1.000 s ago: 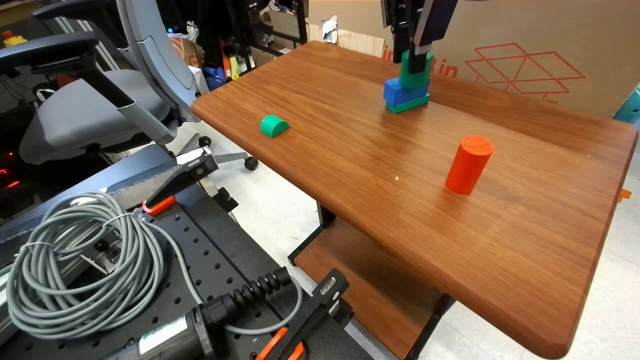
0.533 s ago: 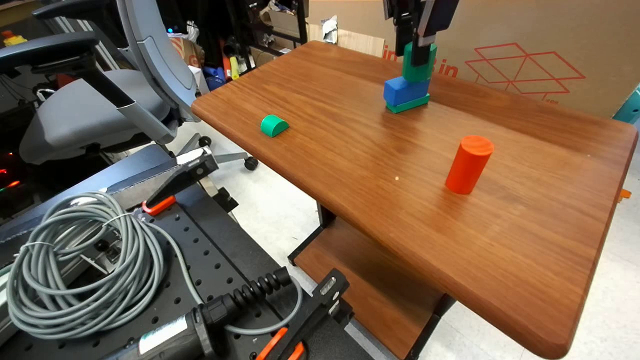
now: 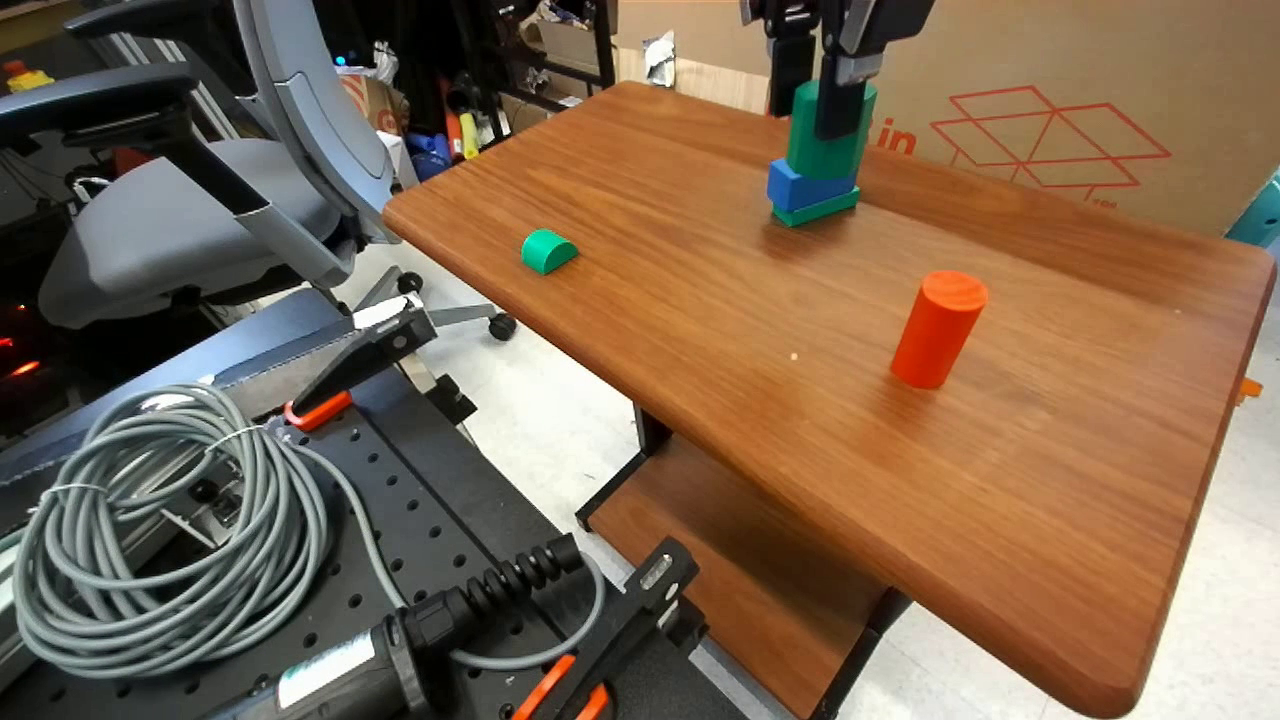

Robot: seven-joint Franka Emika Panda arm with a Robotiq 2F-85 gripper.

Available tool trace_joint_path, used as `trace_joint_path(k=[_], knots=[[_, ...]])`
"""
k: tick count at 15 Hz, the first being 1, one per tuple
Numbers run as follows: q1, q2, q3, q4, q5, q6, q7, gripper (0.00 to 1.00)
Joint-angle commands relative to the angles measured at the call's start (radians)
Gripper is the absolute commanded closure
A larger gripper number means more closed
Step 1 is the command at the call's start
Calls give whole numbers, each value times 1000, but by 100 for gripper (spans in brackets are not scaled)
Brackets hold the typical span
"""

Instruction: Unstack the four blocks on the right

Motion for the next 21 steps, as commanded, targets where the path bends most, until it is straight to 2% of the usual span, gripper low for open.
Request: trace_joint_path(k=[1, 5, 10, 17, 20, 21], knots=[[-13, -74, -6, -118, -71, 19, -31, 82], [-22, -67, -9, -175, -147, 19, -47, 82], [-23, -30, -4, -219, -182, 45, -88, 82], [-1, 63, -17, -207, -238, 211, -67, 82], [7, 90, -22, -195, -231, 248, -70, 82], [5, 90, -21, -194, -218, 235, -72, 32]])
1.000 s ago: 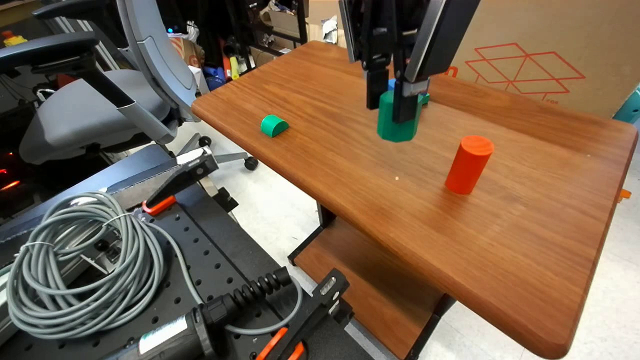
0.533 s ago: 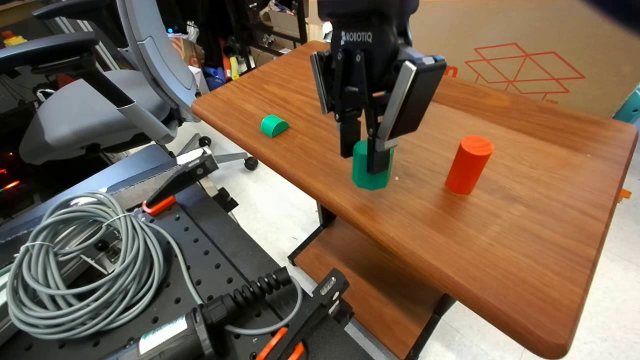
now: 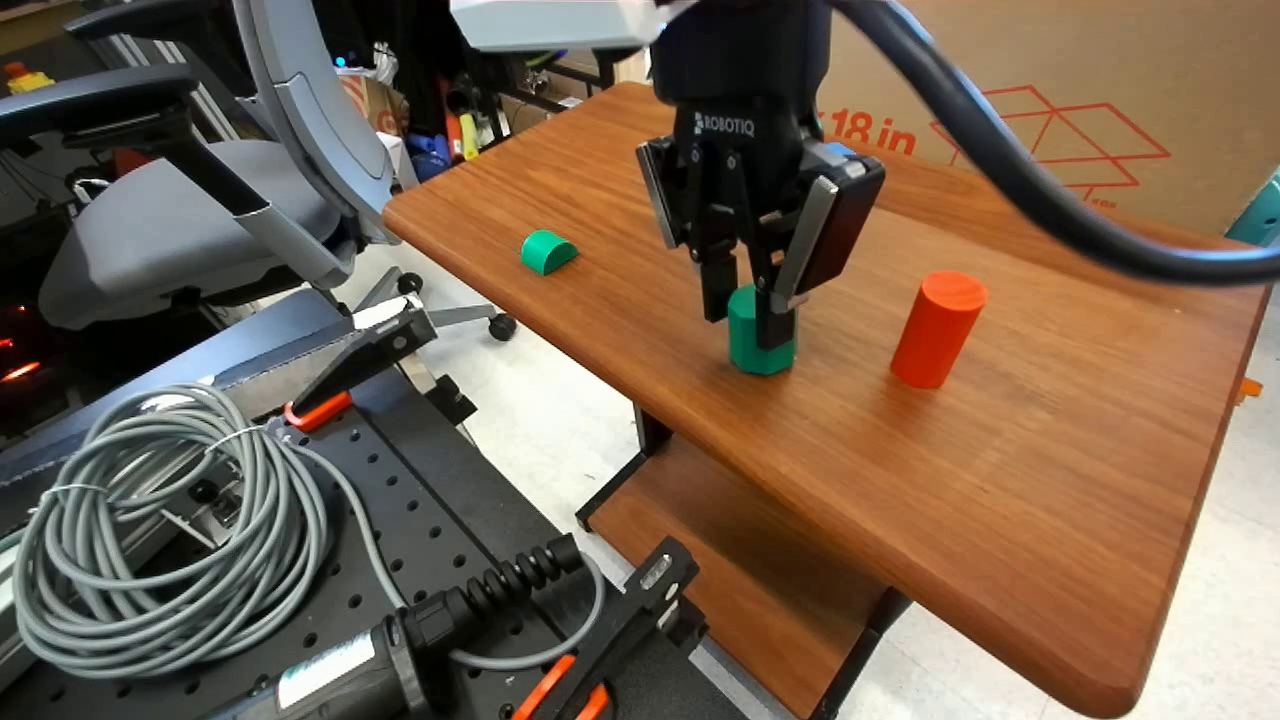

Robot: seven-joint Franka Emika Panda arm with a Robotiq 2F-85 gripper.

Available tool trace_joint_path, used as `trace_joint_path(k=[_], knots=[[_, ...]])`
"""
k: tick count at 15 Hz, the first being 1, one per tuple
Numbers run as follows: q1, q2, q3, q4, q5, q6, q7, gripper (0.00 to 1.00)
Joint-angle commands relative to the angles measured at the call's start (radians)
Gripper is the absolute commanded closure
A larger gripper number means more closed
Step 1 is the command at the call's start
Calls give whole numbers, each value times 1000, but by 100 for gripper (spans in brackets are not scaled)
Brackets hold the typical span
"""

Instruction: Unstack the four blocks on the right

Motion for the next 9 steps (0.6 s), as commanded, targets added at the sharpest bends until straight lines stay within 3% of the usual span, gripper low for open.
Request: trace_joint_path(k=[1, 5, 9], knots=[[13, 34, -16, 12, -12, 28, 14, 30], [5, -21, -19, -16, 4, 5, -6, 3], [-16, -131, 3, -12, 74, -41, -39, 0]])
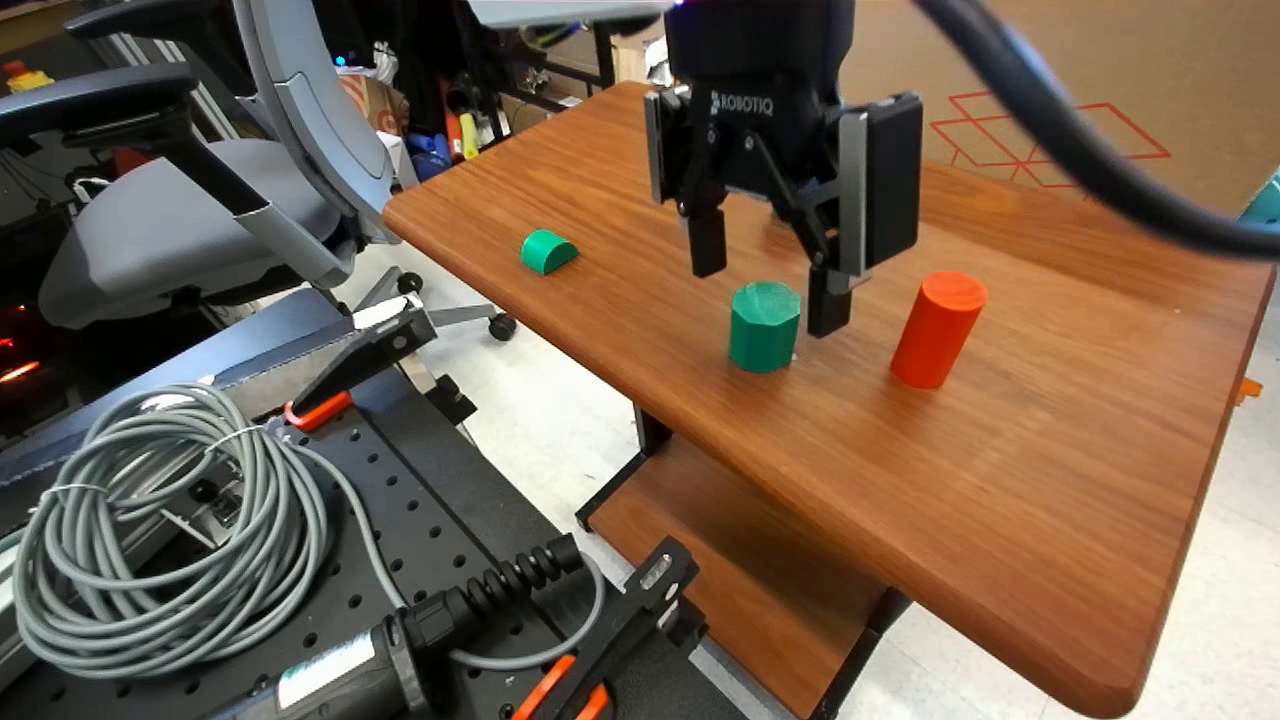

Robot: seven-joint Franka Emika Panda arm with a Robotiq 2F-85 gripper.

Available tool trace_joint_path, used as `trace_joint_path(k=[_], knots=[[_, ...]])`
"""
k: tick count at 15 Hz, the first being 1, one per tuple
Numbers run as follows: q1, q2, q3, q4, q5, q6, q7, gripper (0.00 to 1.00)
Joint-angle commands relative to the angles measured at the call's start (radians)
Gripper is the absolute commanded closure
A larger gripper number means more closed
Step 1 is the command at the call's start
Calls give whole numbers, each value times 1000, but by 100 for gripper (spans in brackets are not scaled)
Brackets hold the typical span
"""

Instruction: Unstack the four blocks on the right

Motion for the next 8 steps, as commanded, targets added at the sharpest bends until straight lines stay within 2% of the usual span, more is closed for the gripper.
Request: trace_joint_path(k=[1, 3, 8], knots=[[-12, -124, 17, -1, 78, -51, -33, 0], [-7, -130, 25, 58, 129, -90, 16, 0], [-1, -91, 37, 205, 164, -137, 162, 0]])
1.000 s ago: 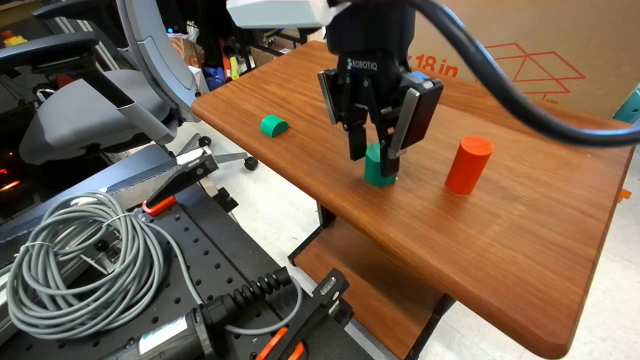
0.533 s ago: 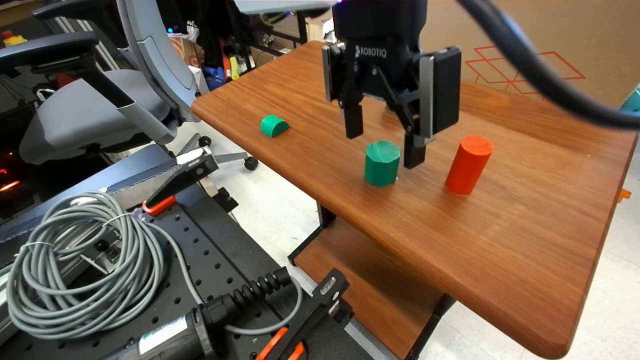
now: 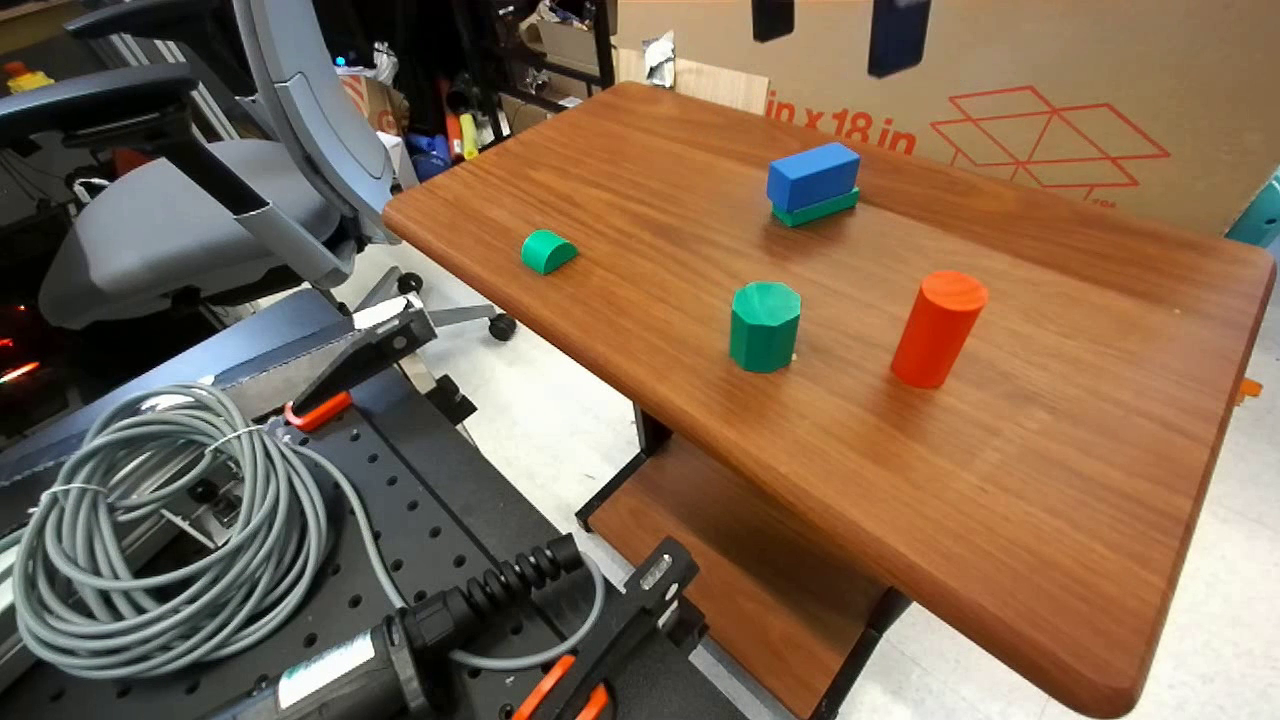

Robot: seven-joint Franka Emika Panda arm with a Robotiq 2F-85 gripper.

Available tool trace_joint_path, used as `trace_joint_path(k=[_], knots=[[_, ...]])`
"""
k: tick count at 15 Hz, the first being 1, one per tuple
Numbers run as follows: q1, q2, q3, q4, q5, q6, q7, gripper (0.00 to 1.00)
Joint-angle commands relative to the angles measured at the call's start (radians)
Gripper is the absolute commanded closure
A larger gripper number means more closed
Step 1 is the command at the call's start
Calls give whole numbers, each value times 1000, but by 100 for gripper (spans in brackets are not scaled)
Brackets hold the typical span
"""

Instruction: Unstack the four blocks on the right

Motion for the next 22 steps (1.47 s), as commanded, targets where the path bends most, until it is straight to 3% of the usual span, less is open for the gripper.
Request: trace_joint_path(k=[1, 7, 10, 13, 22], knots=[[-3, 52, 15, 119, 44, -28, 89, 0], [-6, 182, 10, 333, 85, -86, 133, 0], [28, 247, -16, 414, 29, -108, 216, 0], [33, 264, -17, 424, 44, -112, 250, 0], [7, 216, 38, 300, 119, -100, 132, 0]])
